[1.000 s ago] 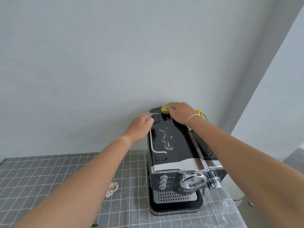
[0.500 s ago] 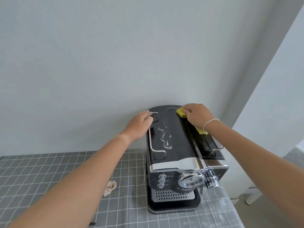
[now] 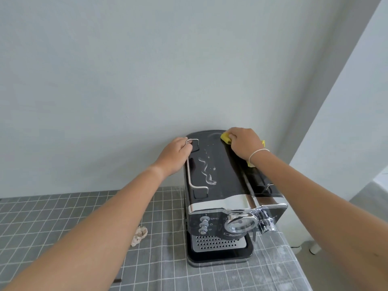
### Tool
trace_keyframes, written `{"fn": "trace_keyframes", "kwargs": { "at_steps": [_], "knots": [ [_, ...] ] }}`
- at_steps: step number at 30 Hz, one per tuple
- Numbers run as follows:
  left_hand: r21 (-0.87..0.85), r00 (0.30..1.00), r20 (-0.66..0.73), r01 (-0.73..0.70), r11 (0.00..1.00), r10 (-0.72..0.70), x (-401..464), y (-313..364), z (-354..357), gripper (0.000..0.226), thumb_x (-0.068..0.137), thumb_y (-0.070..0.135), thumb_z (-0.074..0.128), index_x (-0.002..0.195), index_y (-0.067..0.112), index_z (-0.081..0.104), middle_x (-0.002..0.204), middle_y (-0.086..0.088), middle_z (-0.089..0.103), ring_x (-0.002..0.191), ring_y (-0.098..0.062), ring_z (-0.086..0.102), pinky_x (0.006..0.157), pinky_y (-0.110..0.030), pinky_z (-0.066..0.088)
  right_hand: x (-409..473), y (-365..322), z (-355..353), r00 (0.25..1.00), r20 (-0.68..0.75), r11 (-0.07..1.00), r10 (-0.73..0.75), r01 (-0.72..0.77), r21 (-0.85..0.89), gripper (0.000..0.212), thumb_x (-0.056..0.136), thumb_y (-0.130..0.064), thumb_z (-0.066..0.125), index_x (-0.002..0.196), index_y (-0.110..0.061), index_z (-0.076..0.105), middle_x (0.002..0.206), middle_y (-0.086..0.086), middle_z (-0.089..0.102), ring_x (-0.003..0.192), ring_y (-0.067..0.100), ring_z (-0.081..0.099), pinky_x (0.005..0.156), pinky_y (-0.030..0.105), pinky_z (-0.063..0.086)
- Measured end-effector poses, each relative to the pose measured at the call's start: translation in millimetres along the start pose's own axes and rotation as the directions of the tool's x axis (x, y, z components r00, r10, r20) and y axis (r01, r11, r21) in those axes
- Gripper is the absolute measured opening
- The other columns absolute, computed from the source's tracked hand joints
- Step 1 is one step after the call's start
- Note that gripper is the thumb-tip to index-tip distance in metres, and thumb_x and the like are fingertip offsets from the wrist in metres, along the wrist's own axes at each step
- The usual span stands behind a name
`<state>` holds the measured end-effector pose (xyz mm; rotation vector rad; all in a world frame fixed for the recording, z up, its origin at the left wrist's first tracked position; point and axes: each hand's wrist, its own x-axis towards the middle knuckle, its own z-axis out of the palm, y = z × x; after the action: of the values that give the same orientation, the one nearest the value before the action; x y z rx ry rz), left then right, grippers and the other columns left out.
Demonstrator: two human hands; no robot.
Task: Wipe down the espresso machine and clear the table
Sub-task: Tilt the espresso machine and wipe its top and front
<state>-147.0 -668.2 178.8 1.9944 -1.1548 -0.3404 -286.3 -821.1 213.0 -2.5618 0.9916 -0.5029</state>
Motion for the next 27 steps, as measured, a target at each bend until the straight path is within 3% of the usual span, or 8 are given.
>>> {"fn": "trace_keyframes", "kwargs": {
  "at_steps": [4,6,10,12,15,19,24,27],
  "knots": [
    [0.043,1.0,0.006,-0.025,0.999,0.025,1.4,-1.1,-1.0,0.019,0.095,0.021,0.031,0.089,0.013,0.047,0.14,-0.007,0.045,0.133,-0.014,0.034,0.085,-0.013,0.021,-28.3,-3.0,-3.3,0.998,0.015,0.998,-0.057,0.058,-0.027,0.036,0.094,-0.011,0.035,0.122,-0.017,0.057,0.121,0.009,0.062,0.11,0.029,0.054,0.089,0.03,0.038],
    [0.051,0.999,0.015,-0.031,0.998,0.03,2.2,-0.8,-2.9,0.023,0.096,0.022,0.031,0.089,0.009,0.05,0.14,-0.008,0.044,0.133,-0.015,0.034,0.087,-0.014,0.022,-49.4,-1.5,-5.5,0.997,0.016,0.995,-0.07,0.071,-0.075,0.037,0.095,-0.013,0.035,0.127,-0.018,0.052,0.124,0.01,0.06,0.111,0.029,0.054,0.087,0.029,0.039],
    [0.077,1.0,0.006,0.001,0.997,-0.002,8.5,-5.9,-8.9,0.032,0.096,0.022,0.031,0.096,0.0,0.055,0.142,-0.009,0.043,0.134,-0.018,0.033,0.094,-0.019,0.023,-75.2,-6.4,-7.5,0.991,0.108,0.982,-0.075,0.092,-0.164,0.022,0.094,-0.012,0.031,0.104,-0.009,0.051,0.112,0.013,0.057,0.095,0.028,0.05,0.074,0.031,0.03],
    [0.083,0.997,0.068,-0.043,0.996,0.037,0.0,9.2,1.2,0.024,0.096,0.022,0.03,0.093,0.009,0.051,0.143,-0.008,0.041,0.135,-0.018,0.032,0.097,-0.02,0.022,-94.9,-1.7,-18.5,0.995,0.097,0.977,0.015,0.006,-0.211,0.021,0.093,-0.01,0.03,0.101,-0.007,0.05,0.114,0.014,0.055,0.104,0.029,0.05,0.079,0.033,0.033],
    [0.08,0.998,0.065,-0.03,0.996,0.025,0.5,6.9,-0.1,0.034,0.096,0.022,0.03,0.109,0.003,0.056,0.146,-0.009,0.039,0.136,-0.019,0.03,0.106,-0.024,0.021,-73.7,-9.3,-13.0,0.988,0.114,0.957,0.105,-0.069,-0.283,0.032,0.092,-0.01,0.029,0.114,-0.002,0.05,0.123,0.017,0.051,0.116,0.032,0.046,0.095,0.036,0.035],
    [0.078,0.999,0.053,-0.015,0.997,0.011,1.3,2.3,-5.7,0.037,0.096,0.023,0.03,0.111,0.0,0.055,0.142,-0.008,0.042,0.134,-0.019,0.033,0.101,-0.022,0.022,-51.6,-21.0,-4.3,0.979,0.117,0.941,0.168,-0.123,-0.316,0.04,0.092,-0.015,0.026,0.122,0.001,0.047,0.129,0.019,0.046,0.121,0.033,0.042,0.104,0.039,0.034],
    [0.062,0.998,0.064,0.0,0.998,-0.004,1.7,0.9,-2.5,0.021,0.093,0.03,0.031,0.09,0.013,0.043,0.112,-0.003,0.045,0.104,-0.011,0.037,0.085,-0.021,0.024,-81.5,-18.1,-3.2,0.994,0.056,0.969,0.09,-0.074,-0.237,0.036,0.094,-0.015,0.025,0.116,0.0,0.049,0.123,0.017,0.051,0.115,0.033,0.045,0.101,0.042,0.035],
    [0.081,0.998,0.056,-0.017,0.997,0.012,1.9,2.1,-3.3,0.038,0.096,0.024,0.03,0.112,0.0,0.054,0.141,-0.009,0.042,0.131,-0.018,0.035,0.1,-0.023,0.022,-71.2,-20.9,-9.0,0.993,0.073,0.98,0.094,-0.079,-0.184,0.037,0.096,-0.014,0.024,0.119,0.001,0.048,0.13,0.017,0.048,0.122,0.032,0.04,0.105,0.04,0.029]
  ]
}}
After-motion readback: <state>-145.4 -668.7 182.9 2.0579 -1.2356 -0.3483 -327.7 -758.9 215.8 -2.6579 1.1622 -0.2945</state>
